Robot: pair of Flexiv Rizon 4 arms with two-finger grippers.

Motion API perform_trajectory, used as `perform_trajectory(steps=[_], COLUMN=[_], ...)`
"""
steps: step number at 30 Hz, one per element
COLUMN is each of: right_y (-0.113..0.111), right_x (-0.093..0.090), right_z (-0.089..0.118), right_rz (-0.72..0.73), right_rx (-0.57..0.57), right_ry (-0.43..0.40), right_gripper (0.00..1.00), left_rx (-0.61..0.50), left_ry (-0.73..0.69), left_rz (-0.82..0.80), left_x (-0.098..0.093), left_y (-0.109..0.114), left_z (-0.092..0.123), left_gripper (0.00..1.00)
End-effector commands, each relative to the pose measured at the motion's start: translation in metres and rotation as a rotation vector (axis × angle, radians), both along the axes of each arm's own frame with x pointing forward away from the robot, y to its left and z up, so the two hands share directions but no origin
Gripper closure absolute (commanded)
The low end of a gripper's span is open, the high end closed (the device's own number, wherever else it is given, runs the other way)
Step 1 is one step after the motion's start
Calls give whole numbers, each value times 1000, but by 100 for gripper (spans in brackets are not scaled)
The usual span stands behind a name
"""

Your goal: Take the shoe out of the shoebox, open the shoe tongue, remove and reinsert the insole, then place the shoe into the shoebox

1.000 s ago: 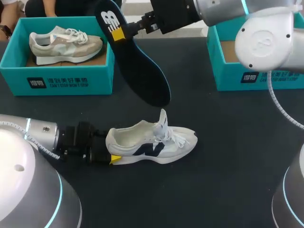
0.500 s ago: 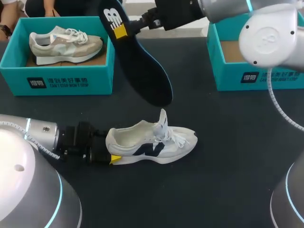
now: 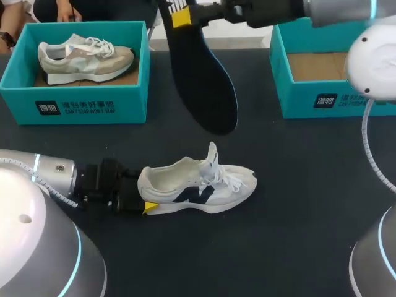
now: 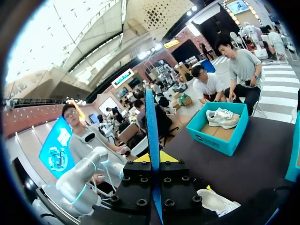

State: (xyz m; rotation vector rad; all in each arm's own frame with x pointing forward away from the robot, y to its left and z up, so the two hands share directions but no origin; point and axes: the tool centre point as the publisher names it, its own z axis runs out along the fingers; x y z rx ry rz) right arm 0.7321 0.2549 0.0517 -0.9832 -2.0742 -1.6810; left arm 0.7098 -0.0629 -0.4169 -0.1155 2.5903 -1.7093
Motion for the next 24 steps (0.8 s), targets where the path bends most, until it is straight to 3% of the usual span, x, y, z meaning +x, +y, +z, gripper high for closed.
perform_trajectory(steps=[1, 9, 24], right_y=[-18, -18, -7], right_x=[-15, -34, -68], right_z=[-8, 0, 2], right_rz=[11, 37, 82], right_rx=[76, 188, 288], right_ry=[-1, 15, 10], right_gripper=[100, 100, 100], left_rx=[5, 5, 5], left_ry=[2, 2, 2], left_rz=[-1, -1, -1], left_x=[0, 0, 0], left_y=[1, 1, 1], left_z=[-3, -3, -3], left_gripper=[100, 100, 100])
